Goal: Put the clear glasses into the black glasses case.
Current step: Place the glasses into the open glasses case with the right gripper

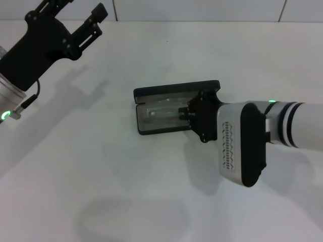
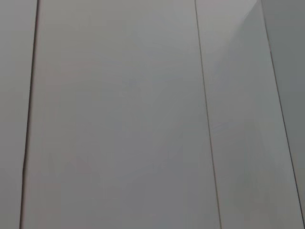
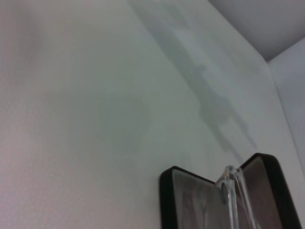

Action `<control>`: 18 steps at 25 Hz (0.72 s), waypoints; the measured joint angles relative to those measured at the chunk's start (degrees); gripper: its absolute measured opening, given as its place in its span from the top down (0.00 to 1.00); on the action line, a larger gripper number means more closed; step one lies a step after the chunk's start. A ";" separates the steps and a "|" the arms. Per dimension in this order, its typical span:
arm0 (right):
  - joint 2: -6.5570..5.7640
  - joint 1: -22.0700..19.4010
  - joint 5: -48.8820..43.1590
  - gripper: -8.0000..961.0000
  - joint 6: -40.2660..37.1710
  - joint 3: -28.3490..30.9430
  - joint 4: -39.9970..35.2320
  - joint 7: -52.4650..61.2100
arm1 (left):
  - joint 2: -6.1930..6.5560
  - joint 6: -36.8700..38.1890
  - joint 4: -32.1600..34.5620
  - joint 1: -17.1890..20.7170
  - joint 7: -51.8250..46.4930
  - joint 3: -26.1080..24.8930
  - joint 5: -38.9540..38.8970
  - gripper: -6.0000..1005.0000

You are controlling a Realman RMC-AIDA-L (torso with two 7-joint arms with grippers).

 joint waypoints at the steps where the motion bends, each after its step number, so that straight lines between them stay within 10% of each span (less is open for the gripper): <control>1: 0.00 0.00 0.00 0.87 0.00 0.00 0.00 0.00 | 0.00 -0.01 0.00 0.01 0.00 0.00 0.00 0.28; 18: 0.03 0.46 -1.84 0.85 6.80 -3.42 1.97 0.04 | 0.00 0.19 -0.25 0.22 -0.03 0.06 0.05 0.28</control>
